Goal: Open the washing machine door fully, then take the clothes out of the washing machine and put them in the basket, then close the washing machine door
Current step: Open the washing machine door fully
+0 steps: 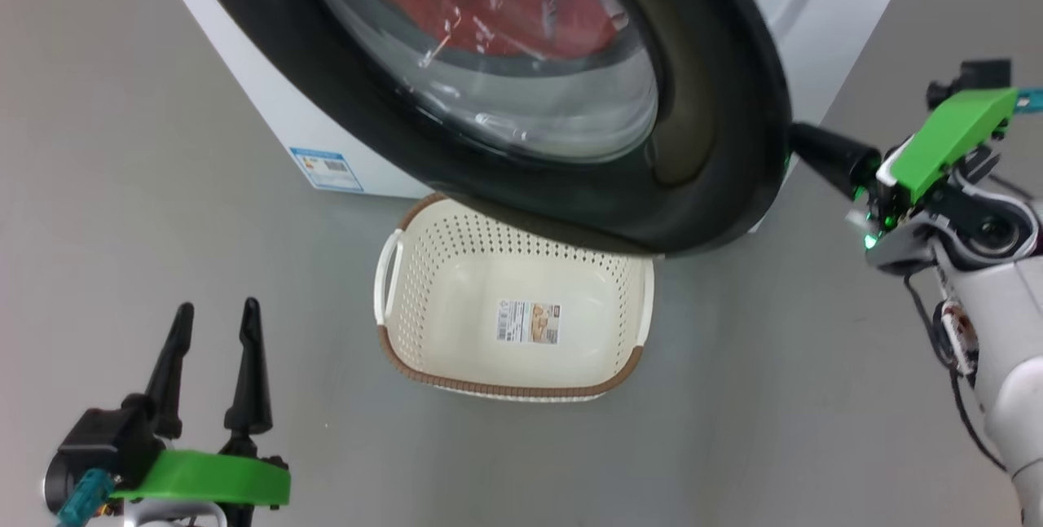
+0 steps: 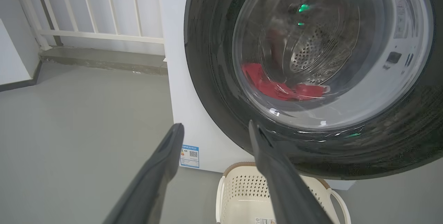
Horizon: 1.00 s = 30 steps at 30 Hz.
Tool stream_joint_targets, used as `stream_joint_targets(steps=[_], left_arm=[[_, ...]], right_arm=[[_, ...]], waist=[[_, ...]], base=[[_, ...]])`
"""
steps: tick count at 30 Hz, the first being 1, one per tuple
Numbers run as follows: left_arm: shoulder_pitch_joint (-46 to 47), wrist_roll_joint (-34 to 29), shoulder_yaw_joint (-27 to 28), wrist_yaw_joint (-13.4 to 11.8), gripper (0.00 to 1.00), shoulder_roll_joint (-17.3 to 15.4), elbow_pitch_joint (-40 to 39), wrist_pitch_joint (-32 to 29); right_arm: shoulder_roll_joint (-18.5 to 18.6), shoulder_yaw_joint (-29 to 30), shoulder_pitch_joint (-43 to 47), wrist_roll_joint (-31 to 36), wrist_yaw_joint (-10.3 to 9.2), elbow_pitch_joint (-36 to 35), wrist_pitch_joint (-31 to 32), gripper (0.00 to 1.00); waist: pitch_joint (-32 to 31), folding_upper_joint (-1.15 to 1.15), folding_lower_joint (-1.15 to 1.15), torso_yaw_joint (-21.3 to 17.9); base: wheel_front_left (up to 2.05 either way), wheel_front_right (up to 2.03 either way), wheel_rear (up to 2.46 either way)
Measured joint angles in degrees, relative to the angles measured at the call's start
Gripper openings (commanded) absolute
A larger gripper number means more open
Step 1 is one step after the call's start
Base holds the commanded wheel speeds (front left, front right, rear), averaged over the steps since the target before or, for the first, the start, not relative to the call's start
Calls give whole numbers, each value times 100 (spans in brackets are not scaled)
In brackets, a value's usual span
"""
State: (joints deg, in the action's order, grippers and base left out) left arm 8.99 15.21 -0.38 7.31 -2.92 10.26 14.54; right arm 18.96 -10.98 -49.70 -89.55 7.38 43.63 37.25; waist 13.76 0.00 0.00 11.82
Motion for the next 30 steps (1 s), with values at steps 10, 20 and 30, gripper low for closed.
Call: stream_joint_targets(steps=[10, 20, 30], left_arm=[[-286, -51, 42, 0, 100, -38, 8, 0], [-509, -113, 86, 0, 100, -70, 34, 0], [-647, -201, 120, 0, 100, -70, 43, 0]], right_arm=[[-123, -52, 610, -144, 0, -358, 321, 0], [-220, -167, 1007, -240, 0, -641, 691, 0], [-280, -336, 1246, -238, 0, -936, 965, 0]], waist=[[-419, 0, 0, -68], [-727, 0, 0, -116], [-974, 0, 0, -33]], base=[[0, 0, 0], [0, 0, 0], [0, 0, 0]])
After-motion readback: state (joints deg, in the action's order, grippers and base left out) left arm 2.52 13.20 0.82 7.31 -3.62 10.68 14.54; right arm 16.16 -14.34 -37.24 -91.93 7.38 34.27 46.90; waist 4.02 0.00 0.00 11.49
